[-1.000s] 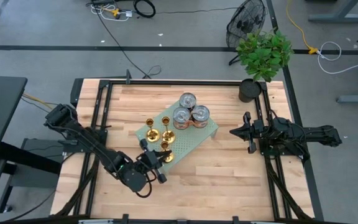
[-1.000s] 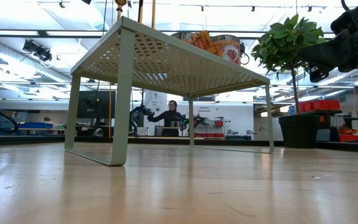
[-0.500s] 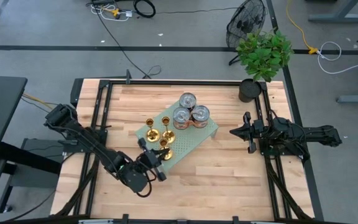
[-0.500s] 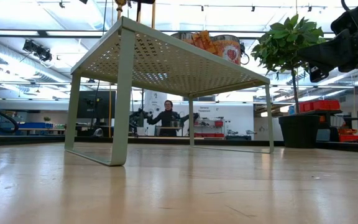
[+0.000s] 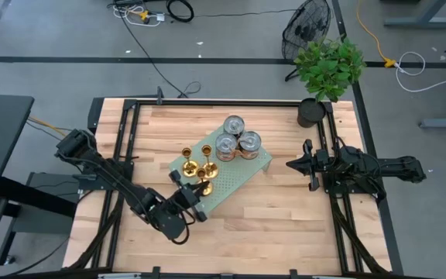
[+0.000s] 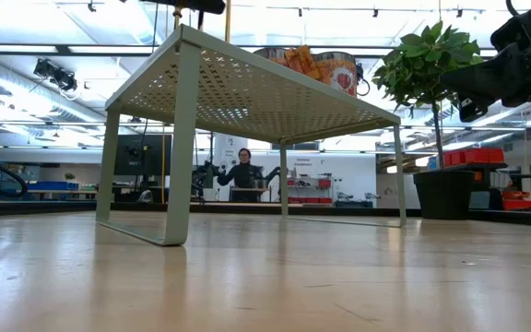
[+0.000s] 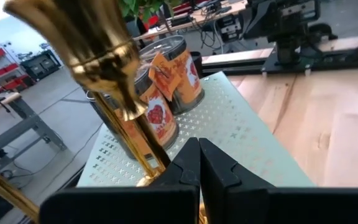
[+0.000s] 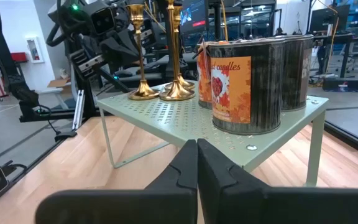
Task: Pick & Place candle stick holders
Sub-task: Put the gold candle holder on the shelf
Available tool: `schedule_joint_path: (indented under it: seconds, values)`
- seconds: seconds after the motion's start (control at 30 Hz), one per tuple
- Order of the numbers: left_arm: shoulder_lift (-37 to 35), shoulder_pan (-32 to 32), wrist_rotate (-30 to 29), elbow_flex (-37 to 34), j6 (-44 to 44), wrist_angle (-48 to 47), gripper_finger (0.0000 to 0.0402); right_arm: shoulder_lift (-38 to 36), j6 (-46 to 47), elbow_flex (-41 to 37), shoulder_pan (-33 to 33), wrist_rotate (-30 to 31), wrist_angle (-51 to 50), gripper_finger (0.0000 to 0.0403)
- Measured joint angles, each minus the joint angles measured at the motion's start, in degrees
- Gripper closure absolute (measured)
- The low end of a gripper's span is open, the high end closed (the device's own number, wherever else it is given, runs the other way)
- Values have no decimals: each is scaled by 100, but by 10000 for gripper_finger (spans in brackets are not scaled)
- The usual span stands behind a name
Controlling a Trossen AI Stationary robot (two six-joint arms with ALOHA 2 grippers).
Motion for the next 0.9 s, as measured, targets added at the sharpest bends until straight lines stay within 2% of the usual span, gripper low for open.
schedule_joint_path:
  seconds: [0.53, 0.9]
  values:
    - [0, 47, 92, 0, 0, -725, 401, 0, 0, 1, 2, -2, 1, 400]
    - [0, 146, 281, 0, 136, -622, 401, 0, 0, 1, 0, -1, 0, 400]
